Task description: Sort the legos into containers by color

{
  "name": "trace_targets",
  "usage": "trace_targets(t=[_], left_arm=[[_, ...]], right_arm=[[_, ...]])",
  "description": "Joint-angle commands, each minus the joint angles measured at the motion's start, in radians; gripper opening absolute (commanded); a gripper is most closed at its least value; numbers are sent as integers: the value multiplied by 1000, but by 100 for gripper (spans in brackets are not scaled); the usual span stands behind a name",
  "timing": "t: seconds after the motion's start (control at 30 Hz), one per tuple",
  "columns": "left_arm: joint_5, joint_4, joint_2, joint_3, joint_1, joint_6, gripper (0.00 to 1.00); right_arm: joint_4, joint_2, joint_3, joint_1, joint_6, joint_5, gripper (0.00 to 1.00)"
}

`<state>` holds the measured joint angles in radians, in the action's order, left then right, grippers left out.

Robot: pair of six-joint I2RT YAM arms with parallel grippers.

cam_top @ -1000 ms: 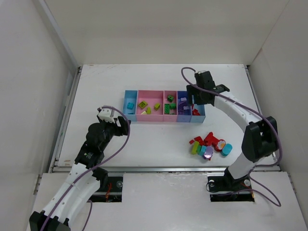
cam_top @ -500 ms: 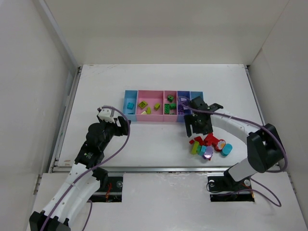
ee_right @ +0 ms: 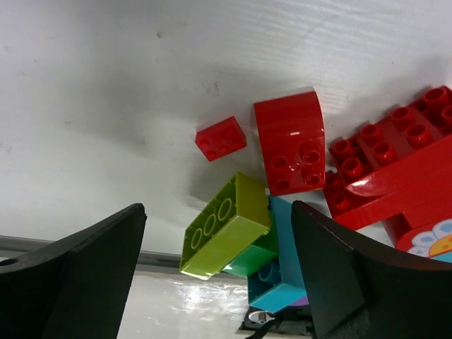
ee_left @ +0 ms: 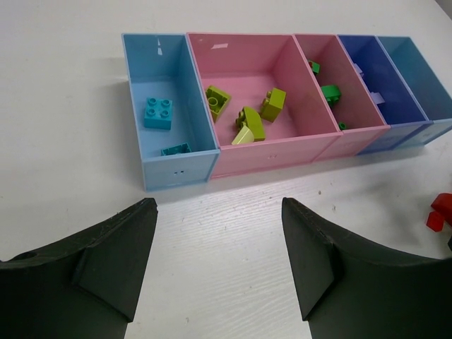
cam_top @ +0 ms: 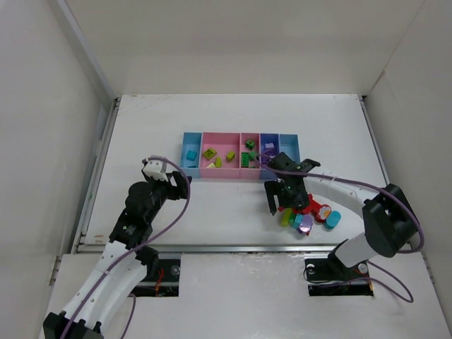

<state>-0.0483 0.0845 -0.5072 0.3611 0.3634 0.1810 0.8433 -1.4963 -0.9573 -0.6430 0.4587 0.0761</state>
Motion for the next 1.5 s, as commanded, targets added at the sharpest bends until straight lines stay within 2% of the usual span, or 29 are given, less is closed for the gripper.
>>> trace_targets(t=[0.0,0.03,0.13,0.17,0.43,0.53,0.6,0.7,0.73,0.87,0.93,1.13,1.27,1.47], left_arm=[[-2,52,13,-14,-4,0,68],[-2,52,22,-14,-4,0,68],[-2,52,22,-14,-4,0,68],[-2,52,22,-14,-4,0,68],[-2,52,32,-14,-4,0,70],[-2,52,32,-24,-4,0,70],[-2,52,32,-24,-4,0,70],[-2,61,32,-24,-4,0,70],[-2,61,32,-24,-4,0,70],[-2,61,32,-24,-4,0,70],[-2,61,32,-24,-4,0,70],[-2,61,41,-24,-4,0,70],[7,61,41,-24,-4,0,70],[7,61,41,-24,-4,0,70]], right_arm=[[65,34,3,-3,27,2,89],[65,34,3,-3,28,2,97],[94,34,3,-12,28,2,97],[108,25,15,-12,37,2,100],[119,-5,26,-57,75,33,100],[119,-16,26,-78,75,33,97],[119,-38,26,-89,75,44,94],[119,-47,26,-98,75,44,84],[119,-56,26,-98,75,44,76],[119,-56,5,-107,75,53,61],[119,-47,-18,-107,66,62,60],[99,-59,-139,-147,26,33,45],[28,-113,-218,-168,5,-18,43],[-38,-286,-402,-179,-67,-50,45]])
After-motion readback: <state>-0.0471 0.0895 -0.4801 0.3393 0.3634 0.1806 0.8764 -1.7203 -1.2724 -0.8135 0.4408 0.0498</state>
